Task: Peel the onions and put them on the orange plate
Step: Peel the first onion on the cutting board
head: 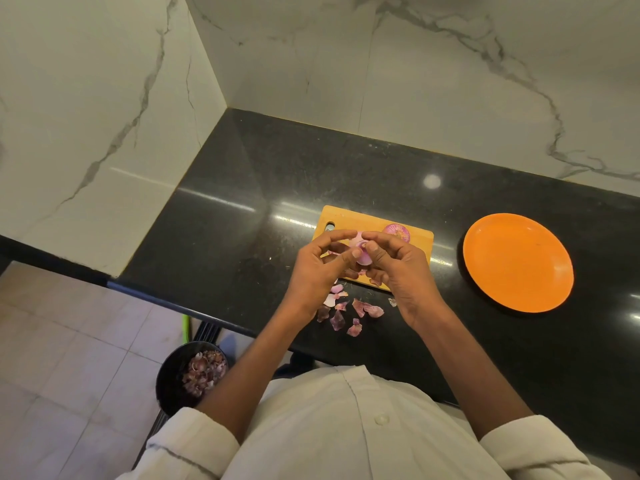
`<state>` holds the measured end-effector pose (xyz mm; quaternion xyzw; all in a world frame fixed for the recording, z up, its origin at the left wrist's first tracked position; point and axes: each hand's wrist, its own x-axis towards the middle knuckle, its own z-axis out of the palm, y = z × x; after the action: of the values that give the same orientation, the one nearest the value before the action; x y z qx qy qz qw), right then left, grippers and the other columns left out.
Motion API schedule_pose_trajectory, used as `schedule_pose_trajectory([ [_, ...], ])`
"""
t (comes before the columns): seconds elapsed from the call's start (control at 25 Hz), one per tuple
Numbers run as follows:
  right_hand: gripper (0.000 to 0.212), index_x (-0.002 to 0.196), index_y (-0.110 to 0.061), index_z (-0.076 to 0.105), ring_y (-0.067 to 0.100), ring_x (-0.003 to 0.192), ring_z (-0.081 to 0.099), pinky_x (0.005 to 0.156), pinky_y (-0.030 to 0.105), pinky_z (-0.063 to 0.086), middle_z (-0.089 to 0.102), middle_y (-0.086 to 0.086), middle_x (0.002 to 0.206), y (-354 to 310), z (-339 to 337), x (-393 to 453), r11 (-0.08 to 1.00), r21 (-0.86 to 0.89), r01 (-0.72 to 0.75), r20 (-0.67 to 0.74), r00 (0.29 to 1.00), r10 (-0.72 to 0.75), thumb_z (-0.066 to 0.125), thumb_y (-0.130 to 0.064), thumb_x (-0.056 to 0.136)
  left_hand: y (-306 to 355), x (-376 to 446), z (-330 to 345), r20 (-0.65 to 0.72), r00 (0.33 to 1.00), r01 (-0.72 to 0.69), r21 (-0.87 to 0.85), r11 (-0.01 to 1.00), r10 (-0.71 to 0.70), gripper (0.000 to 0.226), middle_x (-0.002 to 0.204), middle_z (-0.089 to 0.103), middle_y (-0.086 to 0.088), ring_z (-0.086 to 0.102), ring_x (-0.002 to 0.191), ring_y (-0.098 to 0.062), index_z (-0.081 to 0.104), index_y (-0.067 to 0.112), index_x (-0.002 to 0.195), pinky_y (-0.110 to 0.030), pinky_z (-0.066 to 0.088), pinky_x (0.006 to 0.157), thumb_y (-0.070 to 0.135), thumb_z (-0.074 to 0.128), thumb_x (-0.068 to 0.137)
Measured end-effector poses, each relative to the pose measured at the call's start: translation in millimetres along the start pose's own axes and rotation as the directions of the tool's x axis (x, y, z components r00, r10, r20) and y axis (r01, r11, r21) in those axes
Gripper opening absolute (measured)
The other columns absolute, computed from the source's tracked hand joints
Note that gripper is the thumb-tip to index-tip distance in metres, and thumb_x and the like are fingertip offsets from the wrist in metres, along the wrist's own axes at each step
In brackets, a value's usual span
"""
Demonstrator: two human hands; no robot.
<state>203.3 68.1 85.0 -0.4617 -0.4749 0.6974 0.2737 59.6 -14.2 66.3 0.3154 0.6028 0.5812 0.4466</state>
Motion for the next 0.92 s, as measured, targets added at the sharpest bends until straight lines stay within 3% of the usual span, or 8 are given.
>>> schedule_pose_trajectory([
  [0.2,0.025,0.123,-0.007,0.072,0.023,0.107,0.076,0.088,0.038,0.064,0.079,0.007,0.112,2,0,2,0.996,0.087,-0.026,-0.015,1.000,0.027,0.067,-0.016,0.100,-2,1,-1,0.021,0.999,-0.047,-0.053,0.997,0.048,0.030,0.114,0.080,-0.012,0.078,0.103,-0.037,0.074,-0.001,0.127,-0.053,0.064,0.091,0.006,0.074,0.098],
  [0.44,0.030,0.126,-0.003,0.070,0.028,0.117,0.073,0.092,0.039,0.063,0.075,0.012,0.124,5,-2,3,0.980,0.194,-0.039,0.019,0.999,0.036,0.068,-0.011,0.097,3,-2,6,-0.086,0.992,-0.094,0.035,0.995,0.097,0.015,0.098,0.079,-0.014,0.080,0.084,-0.030,0.078,0.002,0.110,-0.041,0.068,0.077,0.009,0.076,0.097],
  [0.56,0.032,0.129,-0.002,0.068,0.029,0.121,0.071,0.096,0.040,0.062,0.073,0.015,0.129,4,0,1,0.960,0.273,-0.062,0.057,0.997,0.048,0.065,-0.008,0.098,0,-3,9,-0.145,0.987,-0.068,0.058,0.996,0.076,0.009,0.093,0.077,-0.013,0.079,0.080,-0.030,0.075,0.005,0.103,-0.043,0.068,0.075,0.012,0.077,0.097],
  [0.72,0.041,0.130,-0.003,0.068,0.030,0.124,0.070,0.103,0.039,0.058,0.072,0.016,0.131,0,0,1,0.915,0.390,-0.106,0.079,0.994,0.081,0.069,-0.019,0.092,-1,-3,8,-0.116,0.991,-0.058,0.053,0.997,0.064,0.015,0.104,0.077,-0.007,0.080,0.090,-0.024,0.072,0.012,0.115,-0.039,0.067,0.081,0.016,0.073,0.101],
  [0.92,0.049,0.131,0.001,0.067,0.032,0.117,0.073,0.099,0.040,0.060,0.074,0.018,0.126,0,-3,1,0.910,0.396,-0.121,0.052,0.993,0.109,0.075,-0.015,0.085,-4,-2,6,-0.018,0.998,-0.053,0.122,0.991,0.056,0.033,0.114,0.078,-0.004,0.077,0.102,-0.025,0.073,0.015,0.131,-0.037,0.065,0.088,0.017,0.077,0.098],
])
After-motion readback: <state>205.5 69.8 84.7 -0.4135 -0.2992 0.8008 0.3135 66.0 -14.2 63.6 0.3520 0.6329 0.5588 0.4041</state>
